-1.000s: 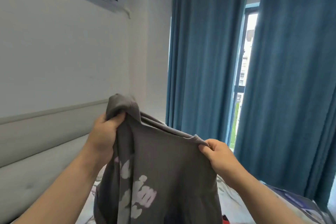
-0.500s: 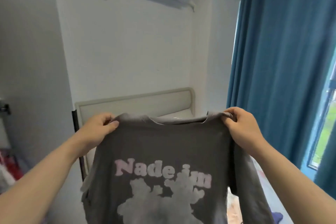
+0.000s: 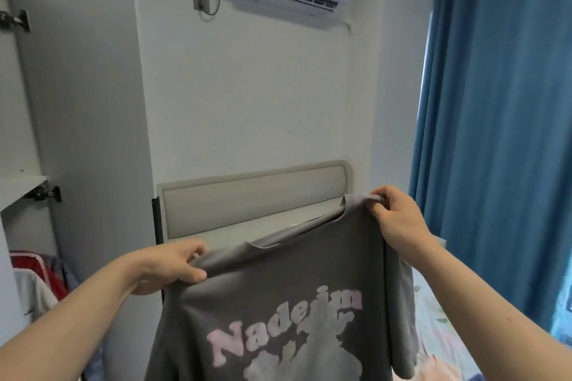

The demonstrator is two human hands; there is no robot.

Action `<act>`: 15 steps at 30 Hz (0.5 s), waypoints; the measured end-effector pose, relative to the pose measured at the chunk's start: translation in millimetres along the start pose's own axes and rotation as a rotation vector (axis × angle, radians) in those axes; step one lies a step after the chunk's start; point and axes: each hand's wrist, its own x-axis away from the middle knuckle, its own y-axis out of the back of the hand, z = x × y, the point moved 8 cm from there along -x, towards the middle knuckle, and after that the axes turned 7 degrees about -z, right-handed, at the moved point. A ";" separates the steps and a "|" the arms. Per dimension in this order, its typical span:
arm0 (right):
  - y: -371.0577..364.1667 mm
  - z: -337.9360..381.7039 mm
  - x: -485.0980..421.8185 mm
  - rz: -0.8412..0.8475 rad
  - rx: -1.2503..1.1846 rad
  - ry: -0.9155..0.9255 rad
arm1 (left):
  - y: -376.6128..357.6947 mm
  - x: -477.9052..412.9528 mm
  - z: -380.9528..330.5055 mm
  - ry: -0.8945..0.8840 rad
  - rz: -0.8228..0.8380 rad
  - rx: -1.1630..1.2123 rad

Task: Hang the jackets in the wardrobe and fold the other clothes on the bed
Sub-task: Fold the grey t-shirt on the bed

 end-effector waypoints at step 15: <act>41.9 5.9 -4.3 -0.052 0.176 0.047 | 13.9 -16.6 -26.1 -0.125 -0.271 0.052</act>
